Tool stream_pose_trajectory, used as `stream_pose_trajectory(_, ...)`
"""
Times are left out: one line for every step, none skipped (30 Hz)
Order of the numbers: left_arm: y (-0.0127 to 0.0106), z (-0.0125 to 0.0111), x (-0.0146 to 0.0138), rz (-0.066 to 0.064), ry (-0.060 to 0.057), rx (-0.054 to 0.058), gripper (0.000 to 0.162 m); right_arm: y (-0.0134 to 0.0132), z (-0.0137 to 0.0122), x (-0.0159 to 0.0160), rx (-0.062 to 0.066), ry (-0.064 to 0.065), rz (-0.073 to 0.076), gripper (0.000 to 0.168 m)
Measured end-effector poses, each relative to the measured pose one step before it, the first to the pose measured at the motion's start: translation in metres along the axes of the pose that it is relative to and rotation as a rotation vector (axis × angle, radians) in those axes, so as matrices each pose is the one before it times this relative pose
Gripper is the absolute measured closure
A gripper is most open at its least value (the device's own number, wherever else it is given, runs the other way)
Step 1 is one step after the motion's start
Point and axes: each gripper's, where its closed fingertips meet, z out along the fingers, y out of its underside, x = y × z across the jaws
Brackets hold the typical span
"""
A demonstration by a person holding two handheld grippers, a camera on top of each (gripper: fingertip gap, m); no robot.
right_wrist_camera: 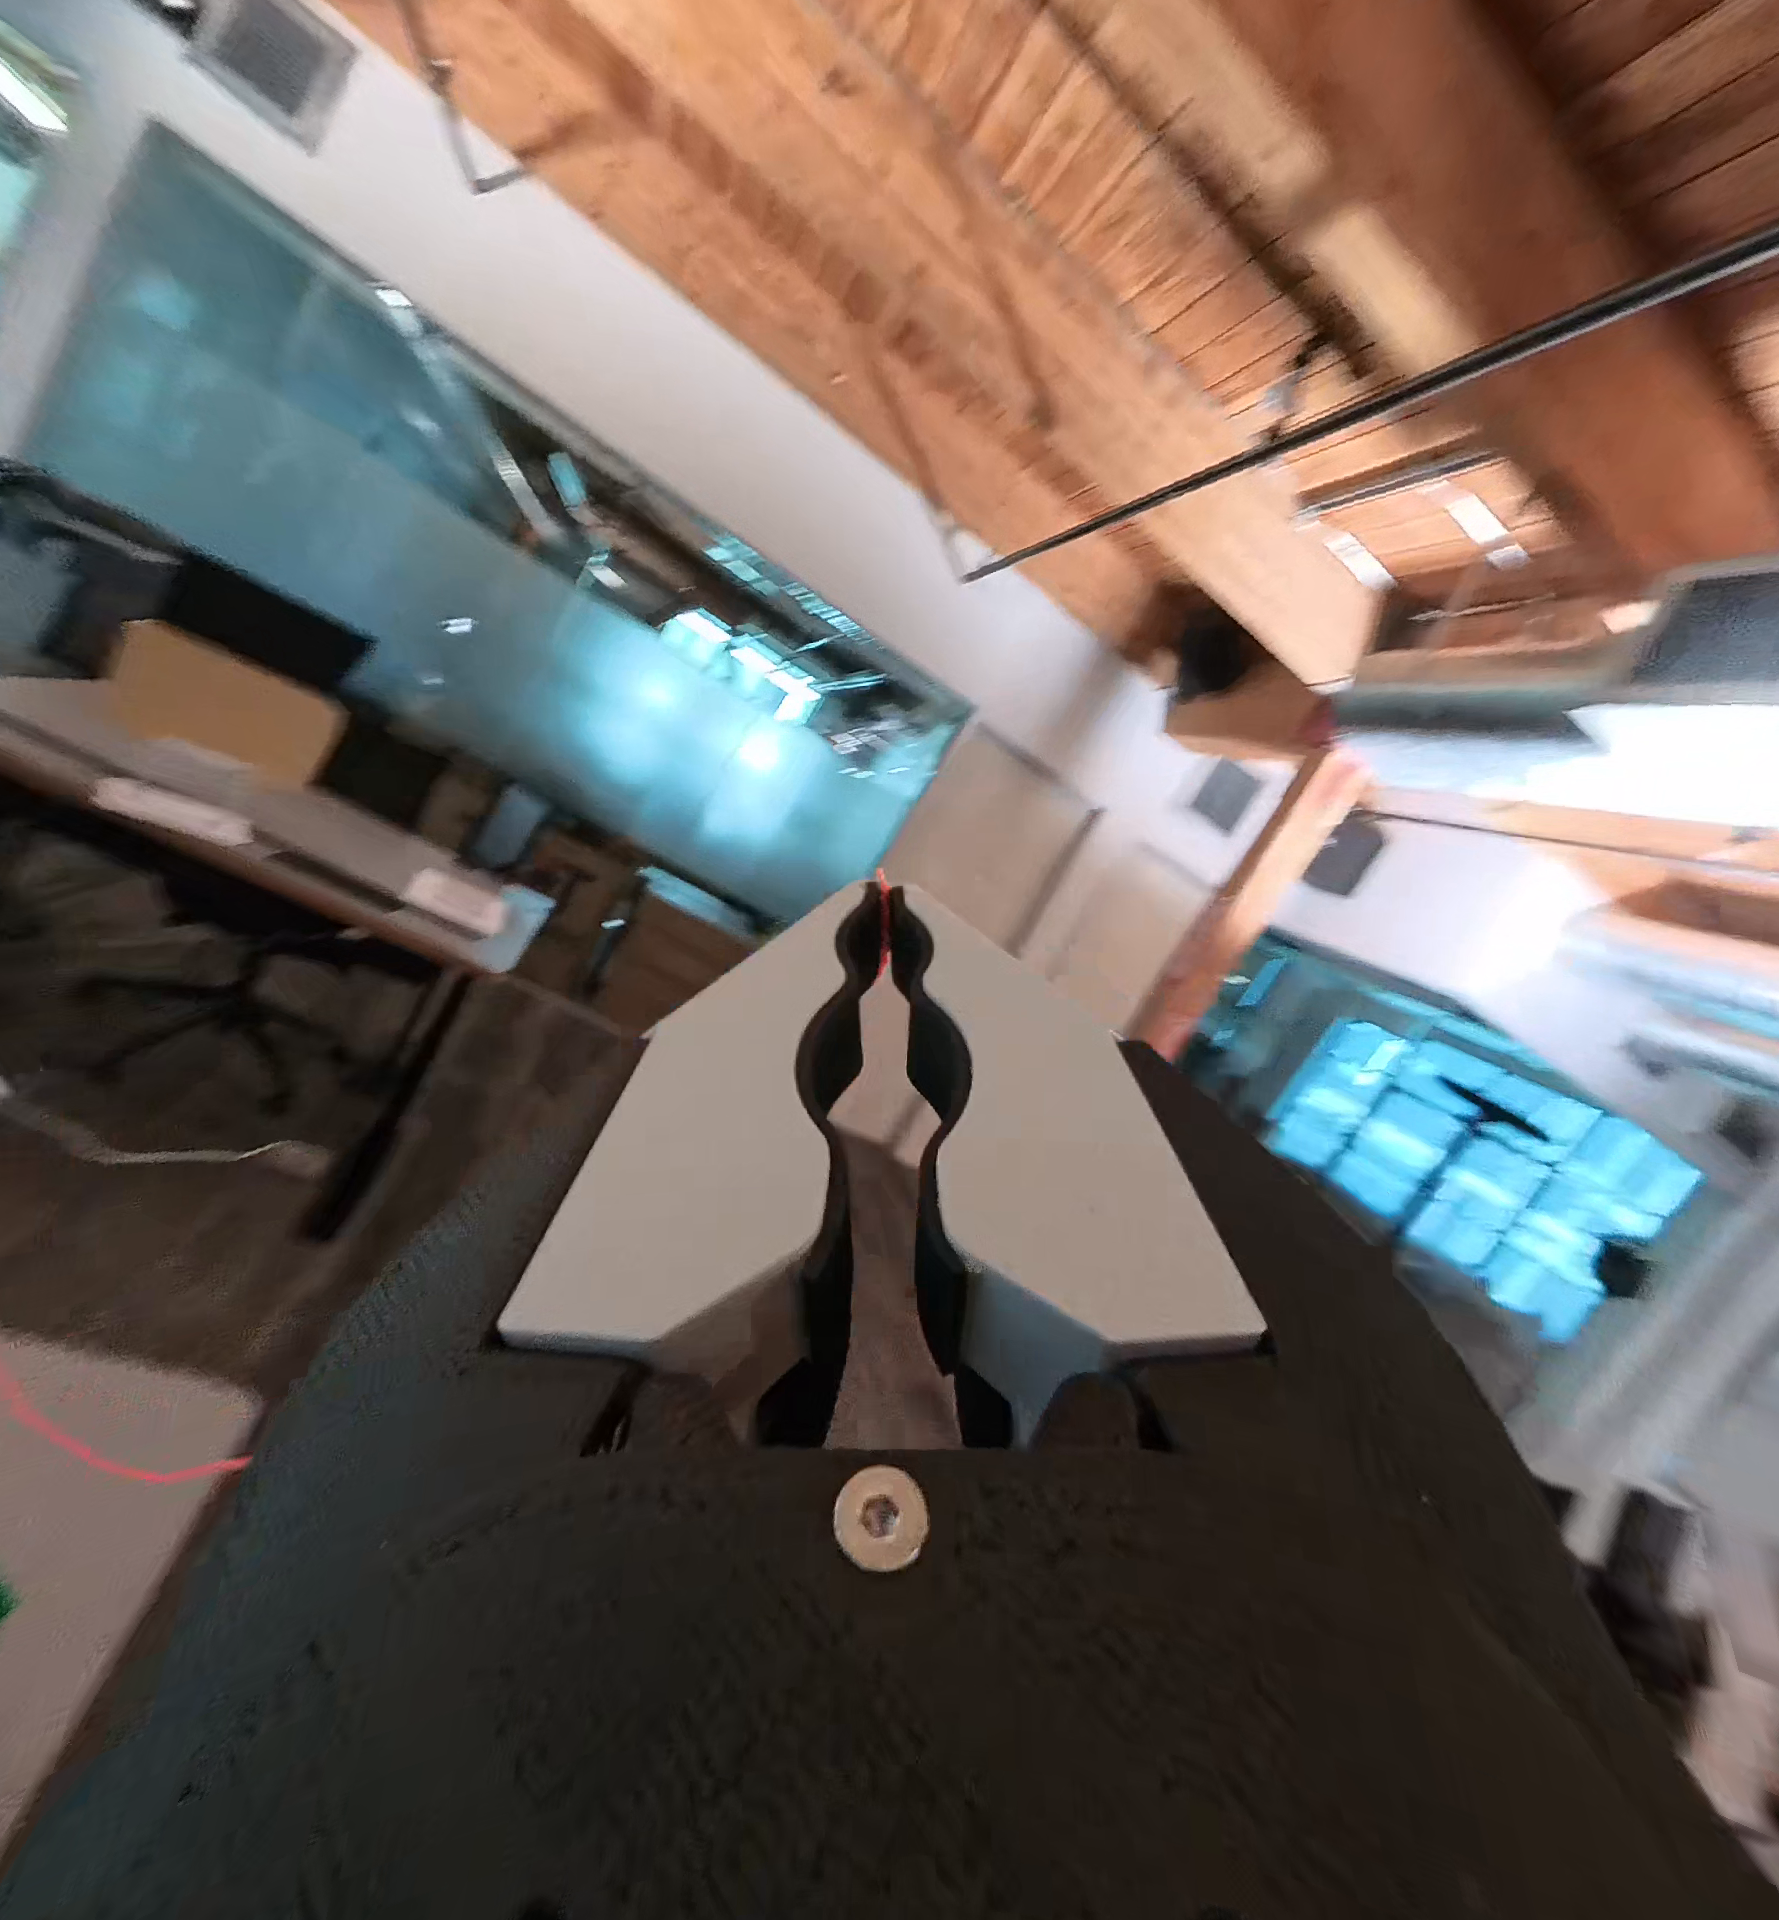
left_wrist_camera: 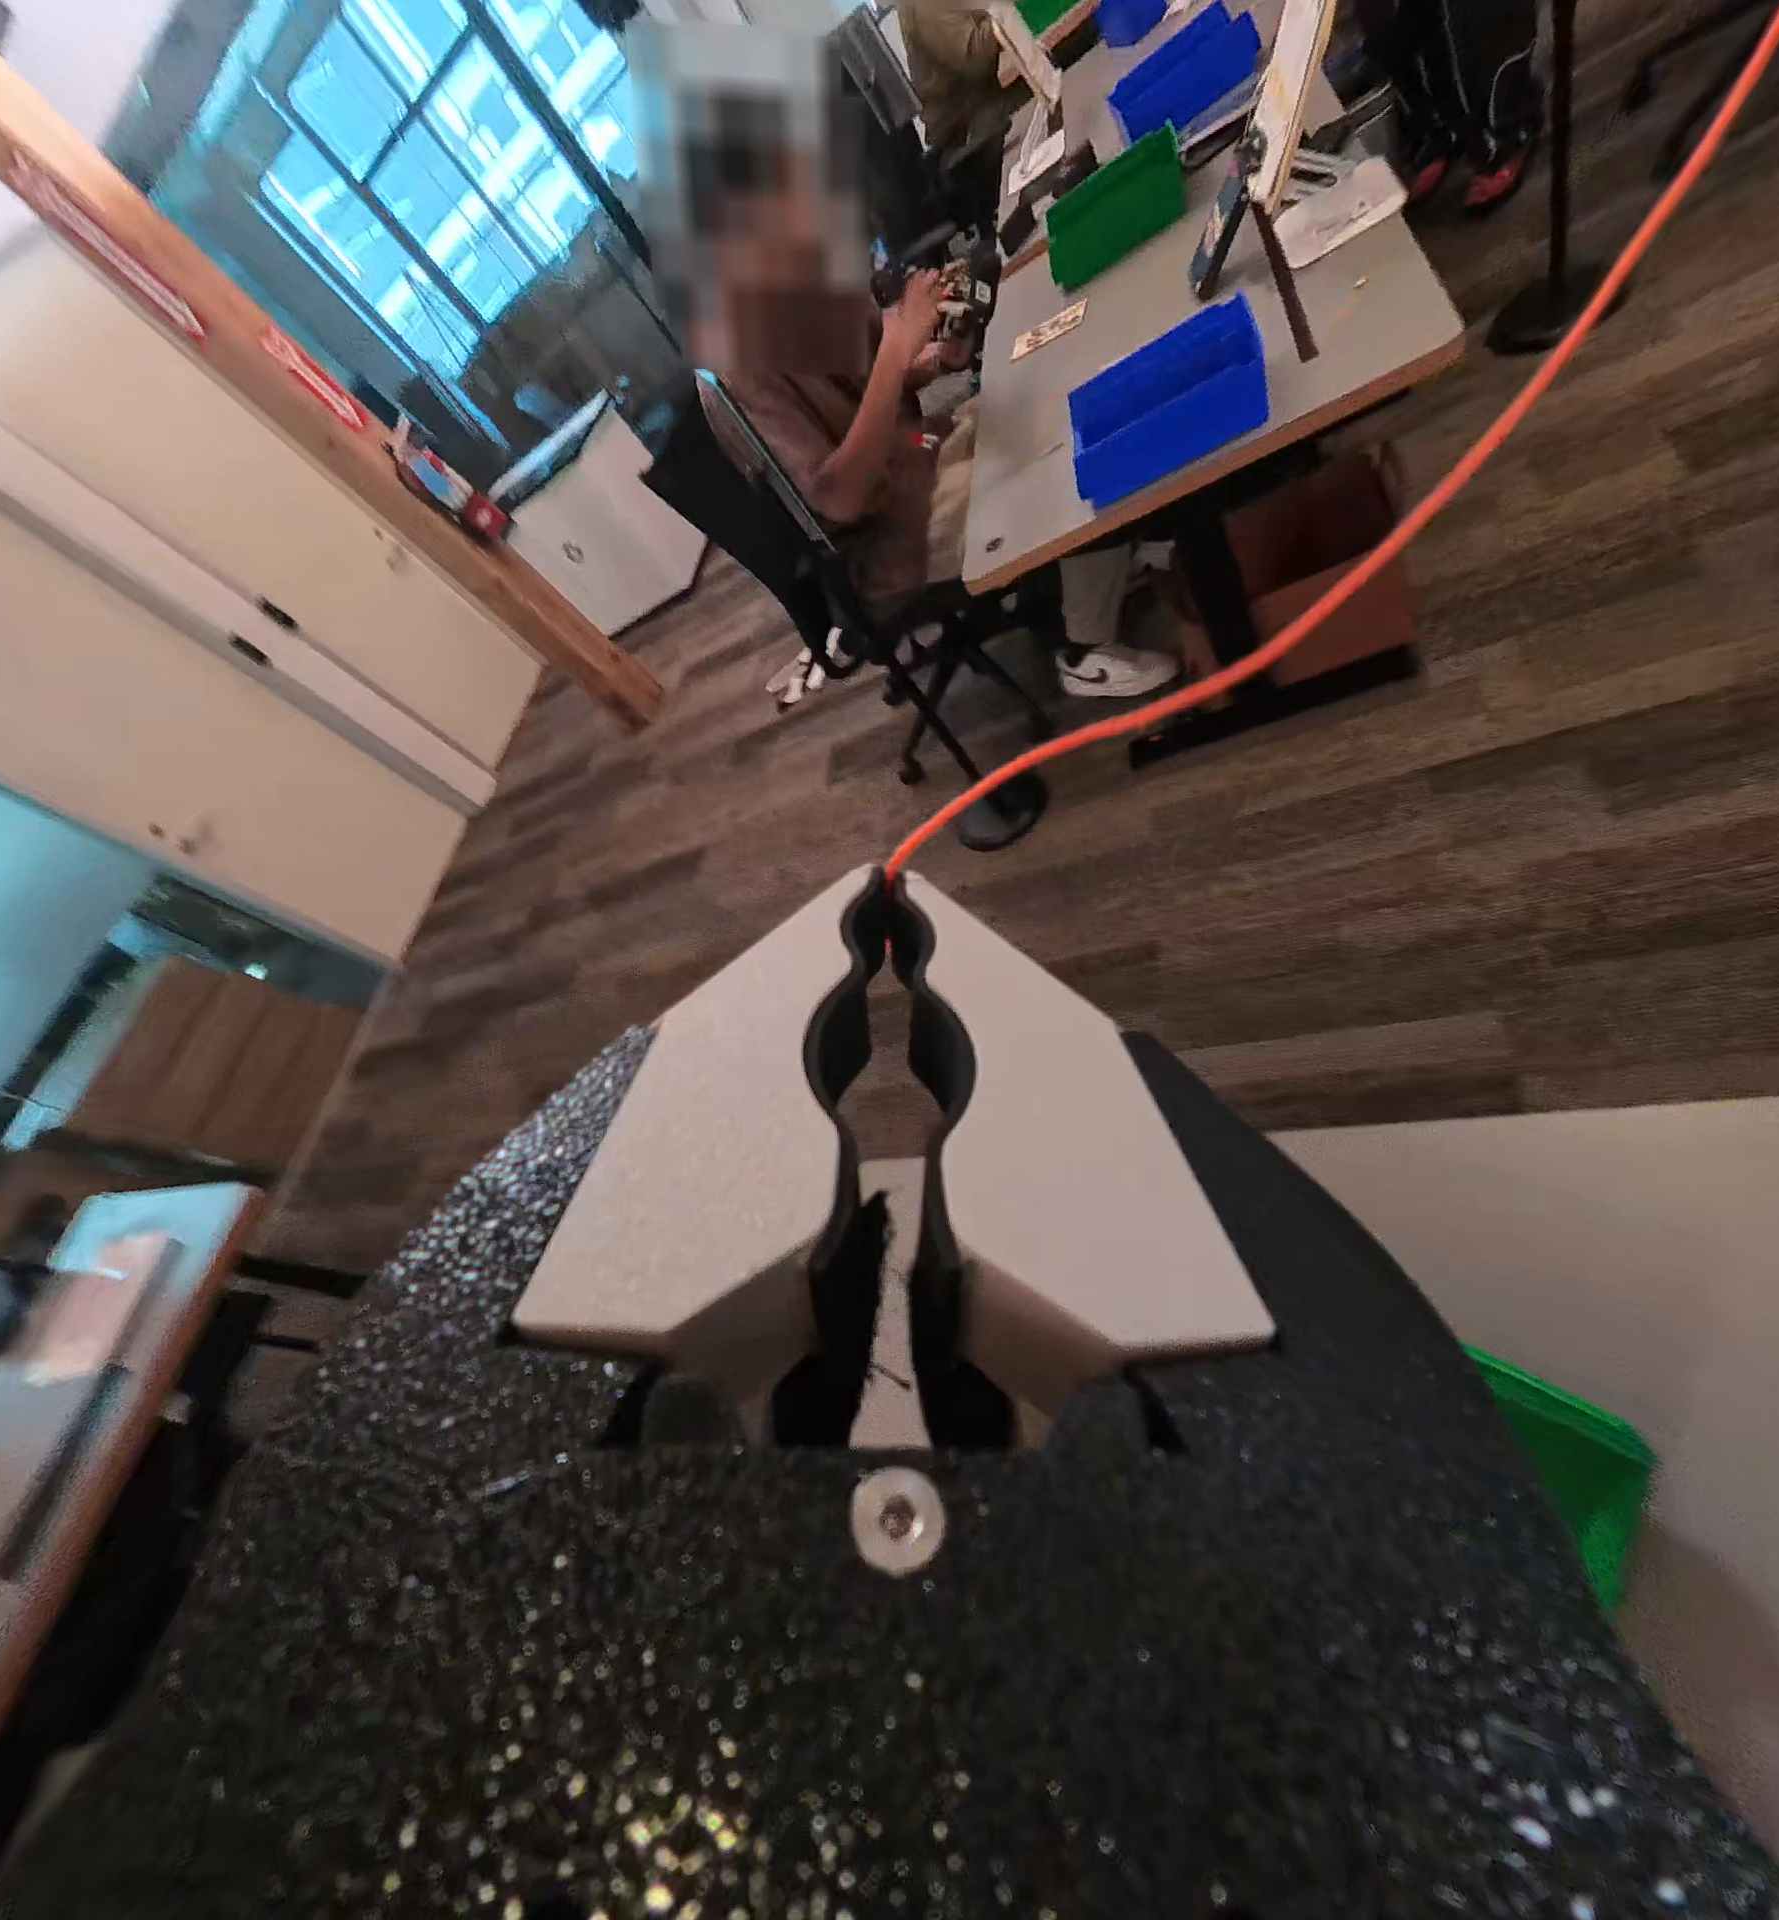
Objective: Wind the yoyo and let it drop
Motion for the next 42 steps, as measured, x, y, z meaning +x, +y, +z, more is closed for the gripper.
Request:
stream_pose_trajectory(0.01409, -0.00377, 0.00763, -0.0406, 0.0103, -0.0014, 0.162, 0.01788, 0.01224, -0.02707, -0.0204, -0.0629, 0.0270, 0.168)
stream_pose_trajectory(0.01635, -0.00202, 0.00524, -0.0228, -0.0060, -0.0161, 0.162, 0.01948, 0.01322, -0.02755, -0.0243, -0.0616, 0.0178, 0.168)
stream_pose_trajectory(0.01908, -0.00077, 0.00288, -0.0084, -0.0165, -0.0307, 0.162, 0.01878, 0.01642, -0.02542, -0.0274, -0.0539, 0.0136, 0.168)
stream_pose_trajectory(0.01864, 0.00072, 0.00338, -0.0132, -0.0076, -0.0279, 0.162, 0.01922, 0.01557, -0.02527, -0.0280, -0.0508, 0.0133, 0.168)
stream_pose_trajectory(0.01573, 0.00179, 0.00708, -0.0261, 0.0119, -0.0196, 0.162, 0.01825, 0.01638, -0.02577, -0.0262, -0.0580, 0.0183, 0.168)
stream_pose_trajectory(0.01613, 0.00265, 0.00497, -0.0311, 0.0151, -0.0174, 0.162, 0.01631, 0.01828, -0.02475, -0.0195, -0.0640, 0.0295, 0.168)
stream_pose_trajectory(0.01611, 0.00289, 0.00319, -0.0256, 0.0076, -0.0193, 0.162, 0.01583, 0.01776, -0.02467, -0.0182, -0.0659, 0.0346, 0.168)
stream_pose_trajectory(0.01558, 0.00308, 0.00205, -0.0245, 0.0023, -0.0169, 0.162, 0.01498, 0.01807, -0.02348, -0.0168, -0.0675, 0.0295, 0.168)
stream_pose_trajectory(0.01453, 0.00301, 0.00260, -0.0274, 0.0091, -0.0133, 0.162, 0.01394, 0.01838, -0.02012, -0.0168, -0.0571, 0.0238, 0.168)
stream_pose_trajectory(0.01344, 0.00301, 0.00343, -0.0287, 0.0139, -0.0142, 0.162, 0.01376, 0.01799, -0.01814, -0.0174, -0.0493, 0.0195, 0.168)
stream_pose_trajectory(0.01339, 0.00306, 0.00339, -0.0238, 0.0132, -0.0180, 0.162, 0.01249, 0.01785, -0.01700, -0.0133, -0.0515, 0.0191, 0.168)
stream_pose_trajectory(0.01437, 0.00364, 0.00304, -0.0204, 0.0121, -0.0201, 0.162, 0.01215, 0.01736, -0.01501, -0.0116, -0.0487, 0.0233, 0.168)
stream_pose_trajectory(0.01366, 0.00381, 0.00327, -0.0218, 0.0142, -0.0165, 0.162, 0.01274, 0.01670, -0.01251, -0.0170, -0.0395, 0.0257, 0.168)
stream_pose_trajectory(0.01201, 0.00427, 0.00330, -0.0258, 0.0166, -0.0076, 0.162, 0.01373, 0.01664, -0.01013, -0.0207, -0.0348, 0.0231, 0.168)
stream_pose_trajectory(0.01171, 0.00567, 0.00228, -0.0295, 0.0162, -0.0070, 0.162, 0.01532, 0.01704, -0.00799, -0.0286, -0.0260, 0.0212, 0.168)
stream_pose_trajectory(0.01145, 0.00535, 0.00194, -0.0331, 0.0138, -0.0137, 0.162, 0.01659, 0.01692, -0.00541, -0.0360, -0.0161, 0.0133, 0.168)
stream_pose_trajectory(0.01199, 0.00617, 0.00186, -0.0401, 0.0156, -0.0186, 0.162, 0.01786, 0.01727, -0.00430, -0.0433, -0.0112, 0.0080, 0.168)
stream_pose_trajectory(0.01184, 0.00717, 0.00204, -0.0512, 0.0227, -0.0211, 0.162, 0.01775, 0.01759, -0.00384, -0.0461, -0.0091, 0.0081, 0.168)
stream_pose_trajectory(0.01210, 0.00707, 0.00421, -0.0591, 0.0394, -0.0244, 0.162, 0.01845, 0.01833, -0.00301, -0.0543, -0.0029, 0.0066, 0.168)
stream_pose_trajectory(0.01353, 0.00705, 0.00390, -0.0692, 0.0436, -0.0403, 0.162, 0.01851, 0.01765, -0.00197, -0.0609, 0.0024, -0.0016, 0.168)
stream_pose_trajectory(0.01441, 0.00612, 0.00336, -0.0665, 0.0426, -0.0513, 0.162, 0.01740, 0.01760, -0.00335, -0.0602, -0.0063, -0.0078, 0.168)
stream_pose_trajectory(0.01405, 0.00552, -0.00143, -0.0626, 0.0104, -0.0525, 0.162, 0.01728, 0.01824, -0.00492, -0.0661, -0.0233, -0.0058, 0.168)
stream_pose_trajectory(0.01390, 0.00367, -0.00138, -0.0415, 0.0030, -0.0540, 0.124, 0.01799, 0.01765, -0.00786, -0.0796, -0.0441, 0.0039, 0.168)
stream_pose_trajectory(0.01398, 0.00438, -0.00432, -0.0455, -0.0179, -0.0584, 0.103, 0.01949, 0.01854, -0.01152, -0.1039, -0.0796, 0.0199, 0.163)
stream_pose_trajectory(0.01461, 0.00337, -0.00120, -0.0431, -0.0013, -0.0645, 0.090, 0.02215, 0.01773, -0.01752, -0.1391, -0.1300, 0.0286, 0.138)
stream_pose_trajectory(0.01369, 0.00297, 0.00187, -0.0366, 0.0196, -0.0603, 0.089, 0.02069, 0.01781, -0.01399, -0.1436, -0.1183, 0.0299, 0.112)
stream_pose_trajectory(0.00969, 0.00327, 0.00127, -0.0248, 0.0114, -0.0345, 0.087, 0.01335, 0.01696, -0.00364, -0.1002, -0.0524, -0.0045, 0.093)
stream_pose_trajectory(0.00842, 0.00230, -0.00198, -0.0194, -0.0091, -0.0265, 0.083, 0.00812, 0.01411, 0.00546, -0.0685, 0.0110, -0.0340, 0.080)
stream_pose_trajectory(0.00883, 0.00133, -0.00358, -0.0158, -0.0231, -0.0242, 0.077, 0.00486, 0.01006, 0.01004, -0.0524, 0.0475, -0.0319, 0.075)
stream_pose_trajectory(0.00697, -0.00037, -0.00478, -0.0104, -0.0310, -0.0133, 0.068, -0.00082, 0.00542, 0.00897, -0.0158, 0.0501, -0.0292, 0.069)
stream_pose_trajectory(0.00541, -0.00256, -0.00408, -0.0102, -0.0330, -0.0001, 0.064, -0.00538, 0.00057, 0.00637, 0.0170, 0.0392, -0.0217, 0.065)
stream_pose_trajectory(0.00333, -0.00549, -0.00281, -0.0150, -0.0285, 0.0254, 0.062, -0.00842, -0.00358, 0.00590, 0.0391, 0.0372, -0.0135, 0.061)
stream_pose_trajectory(-0.00036, -0.00707, -0.00077, -0.0180, -0.0168, 0.0415, 0.062, -0.00984, -0.00671, 0.00665, 0.0528, 0.0426, -0.0155, 0.058)
stream_pose_trajectory(-0.00092, -0.00889, 0.00002, -0.0186, -0.0122, 0.0466, 0.062, -0.00964, -0.00813, 0.00840, 0.0538, 0.0531, -0.0216, 0.056)
stream_pose_trajectory(-0.00071, -0.01029, 0.00023, -0.0166, -0.0091, 0.0520, 0.063, -0.00754, -0.00787, 0.00847, 0.0408, 0.0532, -0.0298, 0.054)
stream_pose_trajectory(-0.00383, -0.00960, 0.00199, -0.0119, -0.0033, 0.0595, 0.064, -0.00630, -0.00643, 0.00687, 0.0334, 0.0432, -0.0284, 0.053)
stream_pose_trajectory(-0.00549, -0.00903, 0.00522, 0.0013, 0.0101, 0.0696, 0.066, -0.00590, -0.00535, 0.00391, 0.0314, 0.0209, -0.0201, 0.053)
stream_pose_trajectory(-0.00638, -0.00643, 0.00795, 0.0043, 0.0193, 0.0633, 0.069, -0.00505, -0.00371, 0.00075, 0.0253, 0.0011, -0.0093, 0.053)
stream_pose_trajectory(-0.00498, -0.00459, 0.00887, 0.0096, 0.0168, 0.0467, 0.072, -0.00354, -0.00232, -0.00088, 0.0168, -0.0110, -0.0031, 0.053)
stream_pose_trajectory(-0.00545, -0.00122, 0.00719, 0.0238, 0.0040, 0.0406, 0.075, -0.00290, -0.00163, -0.00174, 0.0118, -0.0142, -0.0001, 0.053)
stream_pose_trajectory(-0.00610, 0.00197, 0.00521, 0.0387, -0.0065, 0.0390, 0.075, -0.00291, -0.00196, -0.00260, 0.0126, -0.0177, 0.0014, 0.053)
stream_pose_trajectory(-0.00576, 0.00396, 0.00332, 0.0471, -0.0148, 0.0301, 0.075, -0.00323, -0.00237, -0.00344, 0.0155, -0.0228, -0.0003, 0.054)
